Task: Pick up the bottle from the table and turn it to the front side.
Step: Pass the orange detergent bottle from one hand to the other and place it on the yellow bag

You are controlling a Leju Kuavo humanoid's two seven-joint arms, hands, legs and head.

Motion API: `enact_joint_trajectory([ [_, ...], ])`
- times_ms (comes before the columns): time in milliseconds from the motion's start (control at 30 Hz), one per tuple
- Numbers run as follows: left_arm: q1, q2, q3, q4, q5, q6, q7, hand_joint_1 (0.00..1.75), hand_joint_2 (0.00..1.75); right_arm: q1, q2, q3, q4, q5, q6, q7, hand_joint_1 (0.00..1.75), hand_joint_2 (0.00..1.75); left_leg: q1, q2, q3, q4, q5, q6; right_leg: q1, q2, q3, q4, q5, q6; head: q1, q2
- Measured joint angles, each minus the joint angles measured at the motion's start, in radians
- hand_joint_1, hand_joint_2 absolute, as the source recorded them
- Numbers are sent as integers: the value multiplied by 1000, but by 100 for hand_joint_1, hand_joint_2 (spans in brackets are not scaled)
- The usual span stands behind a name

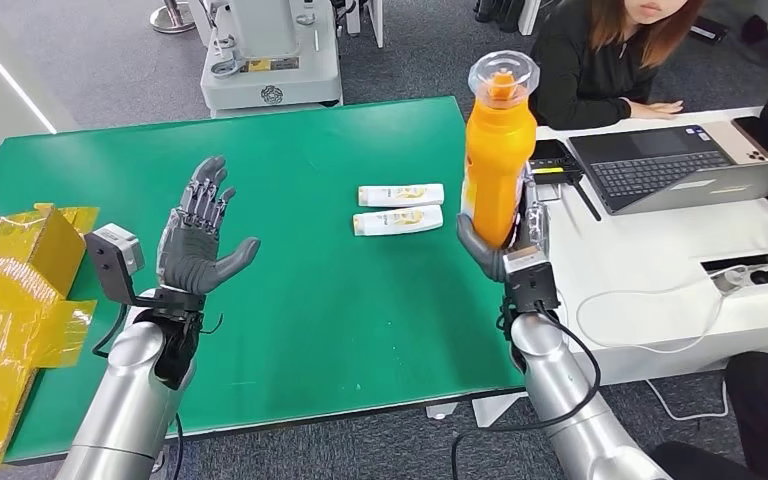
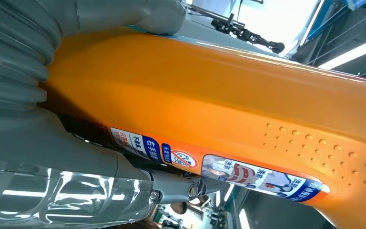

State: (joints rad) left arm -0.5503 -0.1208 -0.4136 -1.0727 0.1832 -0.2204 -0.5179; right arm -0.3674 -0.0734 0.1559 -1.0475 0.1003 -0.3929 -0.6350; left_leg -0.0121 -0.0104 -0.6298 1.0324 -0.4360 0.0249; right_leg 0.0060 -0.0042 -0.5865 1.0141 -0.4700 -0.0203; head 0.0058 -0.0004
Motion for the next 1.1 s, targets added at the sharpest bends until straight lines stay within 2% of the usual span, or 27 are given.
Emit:
enact_joint_trajectory([
  [400,-33,-41,-3,7,-29,-33,13,0,175,-129,48,8,80,74,29,35,175,175,0,1,0,0,0,0,0,0,0,0,0,0,0,0],
  [833,-84,-63,-3,28,-47,-35,2,0,175,-340,179,94,298,130,60,76,175,175,0,1,0,0,0,0,0,1,-1,1,0,0,0,0],
  [1100,-147,-75,-3,83,-64,-23,-5,0,175,-387,258,146,409,186,75,96,175,175,0,1,0,0,0,0,0,1,-1,1,0,0,0,0],
])
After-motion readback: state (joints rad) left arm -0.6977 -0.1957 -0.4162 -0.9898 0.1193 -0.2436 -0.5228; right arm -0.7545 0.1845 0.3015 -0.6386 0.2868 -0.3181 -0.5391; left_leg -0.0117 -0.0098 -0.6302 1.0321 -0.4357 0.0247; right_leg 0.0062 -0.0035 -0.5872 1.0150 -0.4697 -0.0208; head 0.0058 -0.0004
